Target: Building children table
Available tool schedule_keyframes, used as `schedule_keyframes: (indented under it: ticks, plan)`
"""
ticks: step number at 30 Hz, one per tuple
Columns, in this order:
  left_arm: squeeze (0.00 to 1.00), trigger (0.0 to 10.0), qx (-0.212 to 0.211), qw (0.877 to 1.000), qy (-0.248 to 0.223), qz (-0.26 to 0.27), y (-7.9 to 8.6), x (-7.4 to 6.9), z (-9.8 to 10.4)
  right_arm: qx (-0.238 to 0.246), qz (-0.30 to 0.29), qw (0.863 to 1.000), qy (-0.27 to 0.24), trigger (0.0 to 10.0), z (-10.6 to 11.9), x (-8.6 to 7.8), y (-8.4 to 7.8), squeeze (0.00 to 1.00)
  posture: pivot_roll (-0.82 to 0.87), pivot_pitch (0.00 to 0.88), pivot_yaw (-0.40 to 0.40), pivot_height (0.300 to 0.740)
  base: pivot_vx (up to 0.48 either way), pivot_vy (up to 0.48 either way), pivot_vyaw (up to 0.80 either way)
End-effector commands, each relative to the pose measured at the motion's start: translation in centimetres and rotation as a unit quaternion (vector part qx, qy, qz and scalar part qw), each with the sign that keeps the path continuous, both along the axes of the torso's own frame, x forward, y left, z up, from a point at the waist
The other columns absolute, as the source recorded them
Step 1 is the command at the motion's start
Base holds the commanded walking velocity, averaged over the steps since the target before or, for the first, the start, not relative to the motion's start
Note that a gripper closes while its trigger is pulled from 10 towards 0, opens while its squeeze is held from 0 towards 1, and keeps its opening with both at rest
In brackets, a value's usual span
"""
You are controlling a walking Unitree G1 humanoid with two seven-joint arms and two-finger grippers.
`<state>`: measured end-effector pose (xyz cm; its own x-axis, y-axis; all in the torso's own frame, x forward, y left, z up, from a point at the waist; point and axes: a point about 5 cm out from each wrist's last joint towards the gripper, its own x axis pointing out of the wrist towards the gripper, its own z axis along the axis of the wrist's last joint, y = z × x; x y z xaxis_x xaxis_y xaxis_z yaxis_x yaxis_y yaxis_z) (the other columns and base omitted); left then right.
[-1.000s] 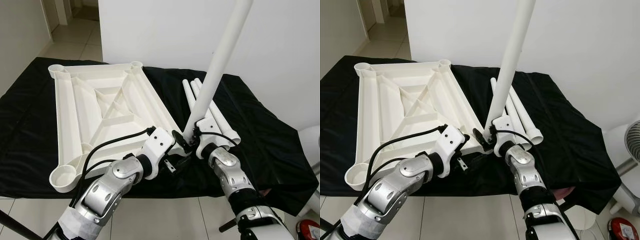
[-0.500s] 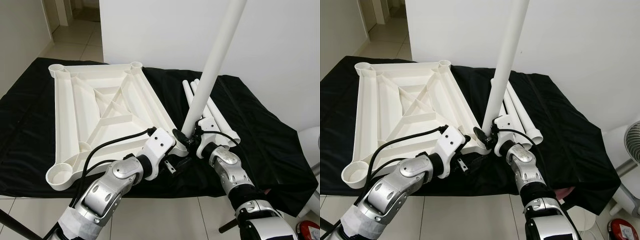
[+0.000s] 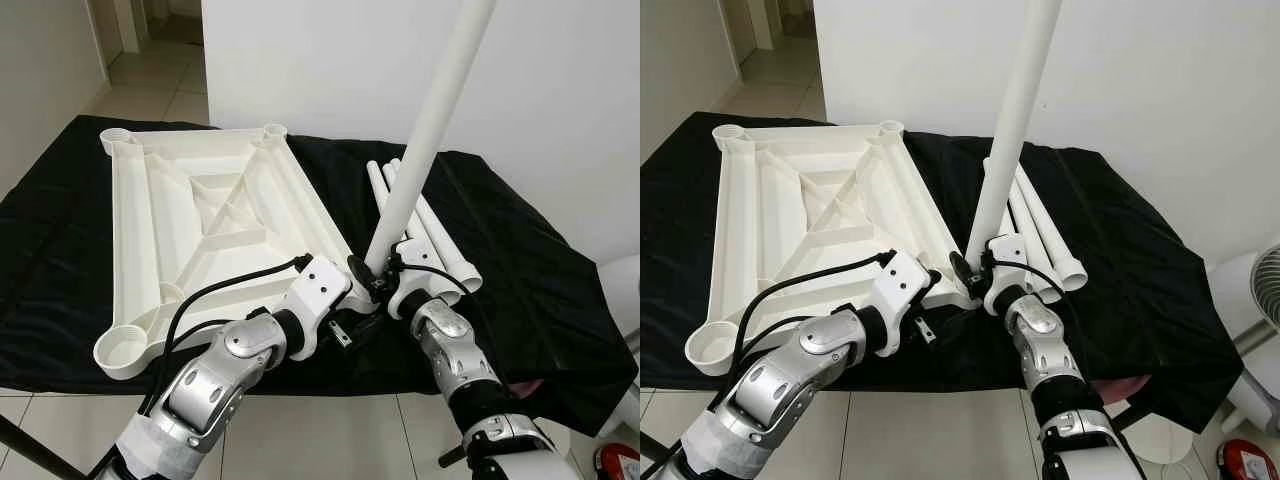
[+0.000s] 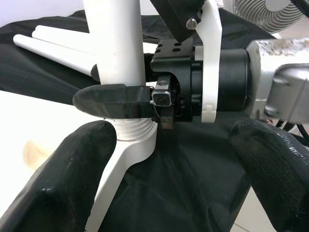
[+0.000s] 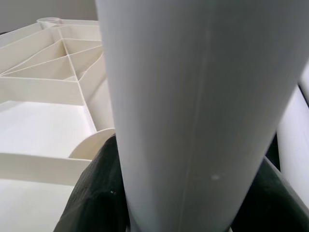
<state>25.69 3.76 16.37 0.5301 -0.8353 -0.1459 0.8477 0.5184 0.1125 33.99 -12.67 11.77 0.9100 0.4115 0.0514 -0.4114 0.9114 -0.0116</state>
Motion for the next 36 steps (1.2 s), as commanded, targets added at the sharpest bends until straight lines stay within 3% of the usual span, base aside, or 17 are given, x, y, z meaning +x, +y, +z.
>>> schedule_keyframes:
  ticks: [1,10,12,14,18,26,27,28,36]
  plan:
    - [0.00,10.0,0.000,1.000,0.001,-0.011,-0.2,-0.3,0.1,-0.015,-0.041,0.999,0.033,10.0,-1.4,-0.4,-0.8,0.00,0.02,0.000,-0.128,0.740,0.000,0.000,0.00]
    - [0.00,10.0,-0.001,1.000,0.004,-0.013,-0.3,-0.2,0.0,0.005,-0.136,0.990,0.037,10.0,-1.2,-1.9,-0.1,0.00,0.01,0.000,-0.123,0.740,0.000,0.000,0.00]
    - [0.00,10.0,-0.001,1.000,0.004,-0.014,-0.4,-0.2,0.0,0.018,-0.171,0.984,0.049,10.0,-1.3,-2.7,0.8,0.00,0.00,0.000,-0.123,0.740,0.000,0.000,0.00]
    - [0.00,10.0,-0.001,1.000,0.004,-0.014,-0.4,-0.2,0.0,0.018,-0.171,0.984,0.049,10.0,-1.3,-2.7,0.8,0.00,0.00,0.000,-0.123,0.740,0.000,0.000,0.00]
    - [0.00,10.0,-0.001,1.000,0.005,-0.015,-0.4,-0.3,-0.1,0.055,-0.165,0.982,0.068,10.0,-1.5,-3.4,2.6,0.00,0.01,0.000,-0.126,0.740,0.000,0.000,0.00]
    - [0.00,10.0,-0.001,1.000,0.007,-0.016,-0.4,-0.4,-0.2,0.058,-0.155,0.984,0.062,10.0,-1.1,-3.6,2.8,0.00,0.01,0.000,-0.128,0.740,0.000,0.000,0.00]
    - [0.00,10.0,-0.001,1.000,0.007,-0.016,-0.4,-0.4,-0.2,0.054,-0.156,0.984,0.061,10.0,-1.0,-3.6,2.6,0.64,0.01,0.000,-0.130,0.740,0.000,0.000,0.00]
    - [0.00,10.0,-0.001,1.000,0.006,-0.016,-0.4,-0.4,-0.1,0.055,-0.153,0.985,0.059,10.0,-1.0,-3.6,2.3,1.00,0.01,0.000,-0.131,0.740,0.000,0.000,0.00]
    - [0.00,10.0,0.000,1.000,0.004,-0.017,-0.5,-0.5,-0.2,0.061,-0.125,0.990,0.033,10.0,0.0,-3.6,1.4,1.00,0.02,0.000,-0.137,0.740,0.000,0.000,0.00]
